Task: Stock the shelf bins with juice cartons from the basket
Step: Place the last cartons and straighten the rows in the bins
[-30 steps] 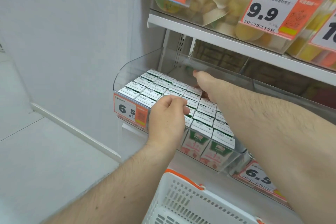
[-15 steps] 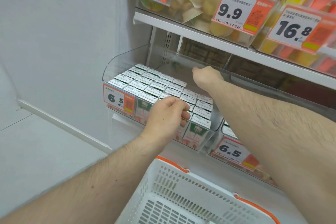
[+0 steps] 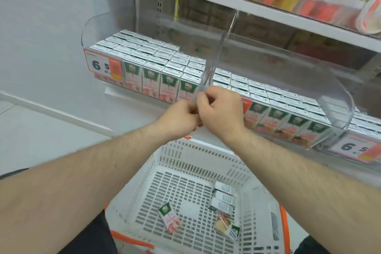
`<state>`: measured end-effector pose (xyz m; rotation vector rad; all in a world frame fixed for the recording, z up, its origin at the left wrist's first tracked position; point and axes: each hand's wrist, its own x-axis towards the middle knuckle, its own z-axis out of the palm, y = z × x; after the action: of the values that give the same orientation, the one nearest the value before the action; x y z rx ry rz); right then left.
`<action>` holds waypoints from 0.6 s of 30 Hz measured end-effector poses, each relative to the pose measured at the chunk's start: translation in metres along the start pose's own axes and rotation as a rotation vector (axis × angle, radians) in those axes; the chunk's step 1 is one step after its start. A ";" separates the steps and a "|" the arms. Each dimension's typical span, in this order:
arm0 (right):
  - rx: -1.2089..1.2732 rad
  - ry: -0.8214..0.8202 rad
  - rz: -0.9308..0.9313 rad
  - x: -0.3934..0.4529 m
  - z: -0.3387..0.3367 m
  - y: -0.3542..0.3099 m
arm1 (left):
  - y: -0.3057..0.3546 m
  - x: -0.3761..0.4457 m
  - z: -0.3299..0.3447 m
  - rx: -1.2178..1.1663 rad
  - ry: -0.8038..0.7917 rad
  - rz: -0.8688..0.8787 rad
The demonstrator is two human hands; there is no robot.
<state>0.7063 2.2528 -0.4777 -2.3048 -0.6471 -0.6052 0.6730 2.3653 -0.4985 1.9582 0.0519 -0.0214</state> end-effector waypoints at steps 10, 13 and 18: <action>0.101 -0.299 0.478 -0.104 0.034 0.110 | -0.098 0.007 0.058 0.335 -0.187 -0.279; 0.135 -0.378 0.673 -0.132 0.048 0.149 | -0.135 0.007 0.081 0.283 -0.163 -0.389; -0.022 -0.613 0.939 -0.183 0.065 0.208 | -0.198 -0.001 0.126 0.282 -0.169 -0.608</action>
<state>0.7032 2.1088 -0.7227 -2.4592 0.2365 0.5420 0.6641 2.3239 -0.7296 2.1430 0.5554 -0.6213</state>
